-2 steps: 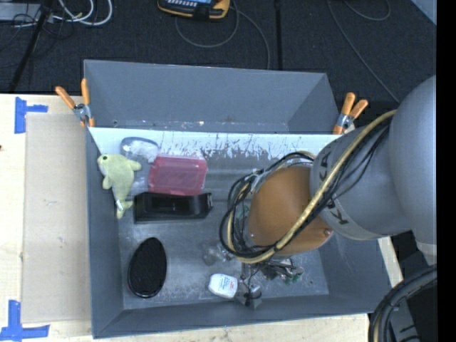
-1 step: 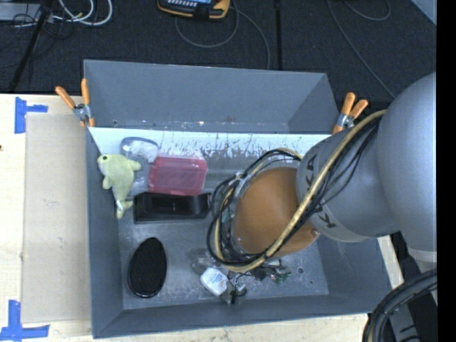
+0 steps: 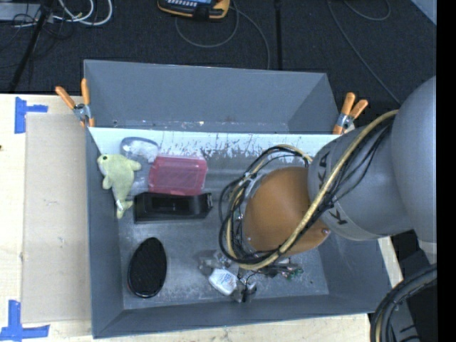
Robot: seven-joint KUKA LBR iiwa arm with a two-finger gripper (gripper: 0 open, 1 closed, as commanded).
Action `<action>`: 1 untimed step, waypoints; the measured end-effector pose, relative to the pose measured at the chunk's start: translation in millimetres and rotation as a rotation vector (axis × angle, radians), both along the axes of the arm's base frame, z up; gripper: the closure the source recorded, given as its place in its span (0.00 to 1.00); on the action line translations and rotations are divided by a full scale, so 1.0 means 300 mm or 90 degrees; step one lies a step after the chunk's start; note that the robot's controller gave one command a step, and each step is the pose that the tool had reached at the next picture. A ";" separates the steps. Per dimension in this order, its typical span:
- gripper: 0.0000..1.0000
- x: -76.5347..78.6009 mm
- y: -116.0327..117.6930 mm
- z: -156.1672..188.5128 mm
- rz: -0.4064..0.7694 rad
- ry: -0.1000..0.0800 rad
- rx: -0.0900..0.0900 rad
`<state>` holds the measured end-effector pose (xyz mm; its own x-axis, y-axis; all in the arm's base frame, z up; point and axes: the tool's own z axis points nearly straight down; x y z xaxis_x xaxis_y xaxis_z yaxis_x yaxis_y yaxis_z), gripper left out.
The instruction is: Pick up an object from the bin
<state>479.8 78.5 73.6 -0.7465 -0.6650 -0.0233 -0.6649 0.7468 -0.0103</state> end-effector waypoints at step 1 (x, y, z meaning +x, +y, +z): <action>1.00 0.001 -0.036 -0.001 0.033 0.000 -0.001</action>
Offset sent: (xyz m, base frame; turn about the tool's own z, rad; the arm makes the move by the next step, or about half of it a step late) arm 0.0000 0.0000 0.0000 0.0000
